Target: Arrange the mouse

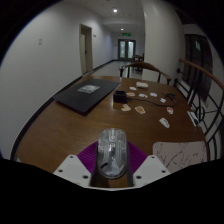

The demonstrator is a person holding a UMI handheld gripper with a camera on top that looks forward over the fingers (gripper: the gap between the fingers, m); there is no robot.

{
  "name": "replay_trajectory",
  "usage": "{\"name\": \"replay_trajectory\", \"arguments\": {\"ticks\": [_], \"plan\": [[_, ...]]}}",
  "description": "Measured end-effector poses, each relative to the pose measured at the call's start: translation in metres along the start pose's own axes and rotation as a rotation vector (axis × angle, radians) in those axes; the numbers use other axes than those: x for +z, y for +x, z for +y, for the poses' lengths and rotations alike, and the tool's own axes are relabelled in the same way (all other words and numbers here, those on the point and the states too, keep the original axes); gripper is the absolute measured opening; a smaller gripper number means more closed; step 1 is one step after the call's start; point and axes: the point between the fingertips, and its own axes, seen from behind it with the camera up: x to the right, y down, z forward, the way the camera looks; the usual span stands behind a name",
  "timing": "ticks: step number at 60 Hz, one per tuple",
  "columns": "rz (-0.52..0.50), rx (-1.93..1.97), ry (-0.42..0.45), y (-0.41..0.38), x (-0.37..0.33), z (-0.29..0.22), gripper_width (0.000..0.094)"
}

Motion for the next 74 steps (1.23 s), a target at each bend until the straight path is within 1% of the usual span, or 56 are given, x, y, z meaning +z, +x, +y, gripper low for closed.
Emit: {"name": "replay_trajectory", "arguments": {"ticks": [3,6,8,10,17,20,22,26,30,33,36,44,47,48,49,50,51,53,54,56,60,63,67,74], "plan": [[-0.020,-0.004,0.015,-0.003,0.000,-0.003,0.0361],[-0.059,0.003,0.030,-0.007,-0.007,-0.005,0.0354],[-0.090,0.017,0.063,-0.009,-0.018,-0.014,0.0322],[-0.100,0.031,0.109,-0.005,-0.034,-0.030,0.0318],[-0.028,0.030,0.320,0.046,-0.115,-0.087,0.0316],[0.029,0.027,0.366,0.076,-0.147,-0.100,0.0314],[0.060,0.011,0.374,0.095,-0.164,-0.098,0.0314],[0.112,0.061,0.353,0.134,-0.177,-0.074,0.0315],[0.148,0.106,0.265,0.168,-0.172,-0.040,0.0313],[0.165,0.122,0.201,0.181,-0.159,-0.005,0.0314],[0.176,0.139,0.135,0.194,-0.138,0.019,0.0315],[0.191,0.135,0.028,0.202,-0.105,0.065,0.0316],[0.190,0.140,-0.001,0.202,-0.096,0.075,0.0372],[0.188,0.140,-0.018,0.202,-0.094,0.079,0.0433],[0.186,0.139,-0.019,0.201,-0.095,0.082,0.0432],[0.185,0.135,-0.012,0.201,-0.093,0.078,0.0489],[0.181,0.127,-0.019,0.201,-0.093,0.077,0.0485],[0.172,0.112,-0.038,0.200,-0.094,0.080,0.0513],[0.167,0.108,-0.041,0.200,-0.095,0.080,0.0580],[0.162,0.098,-0.046,0.199,-0.102,0.082,0.0682],[0.182,0.070,-0.020,0.204,-0.117,0.076,0.0885],[0.185,0.040,0.001,0.209,-0.132,0.073,0.0844],[0.169,0.018,-0.004,0.207,-0.158,0.081,0.0853],[0.096,0.021,0.008,0.201,-0.202,0.100,0.0847]]}}
